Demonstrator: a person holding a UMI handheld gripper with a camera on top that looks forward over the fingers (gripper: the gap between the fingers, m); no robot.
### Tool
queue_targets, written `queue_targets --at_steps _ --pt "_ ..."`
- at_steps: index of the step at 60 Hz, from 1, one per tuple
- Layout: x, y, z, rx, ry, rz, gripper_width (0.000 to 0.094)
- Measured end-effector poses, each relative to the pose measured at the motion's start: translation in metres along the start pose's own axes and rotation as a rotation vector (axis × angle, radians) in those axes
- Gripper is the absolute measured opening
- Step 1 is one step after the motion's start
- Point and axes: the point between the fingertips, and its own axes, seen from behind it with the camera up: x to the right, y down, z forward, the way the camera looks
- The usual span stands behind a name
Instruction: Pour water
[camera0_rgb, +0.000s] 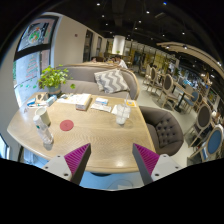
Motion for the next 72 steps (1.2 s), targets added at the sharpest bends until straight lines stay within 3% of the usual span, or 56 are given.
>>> queue_targets --at_steps 15,31,47,65,69,72 --pt "-0.054 0.035 -0.004 -0.041 0.005 -0.001 0.0856" --pt "-0.181 0.085 -0.018 -0.085 -0.043 0.045 0.0856" --pt "-0.31 0.066 0.025 0.03 -0.155 0.099 0.0858" --pt "-0.33 0.013 0.128 0.169 -0.095 0.097 0.0856" --pt "-0.33 0.007 0.144 0.202 -0.084 0.084 0.0818" --pt "-0.334 0.011 0.155 0.191 -0.086 0.077 0.074"
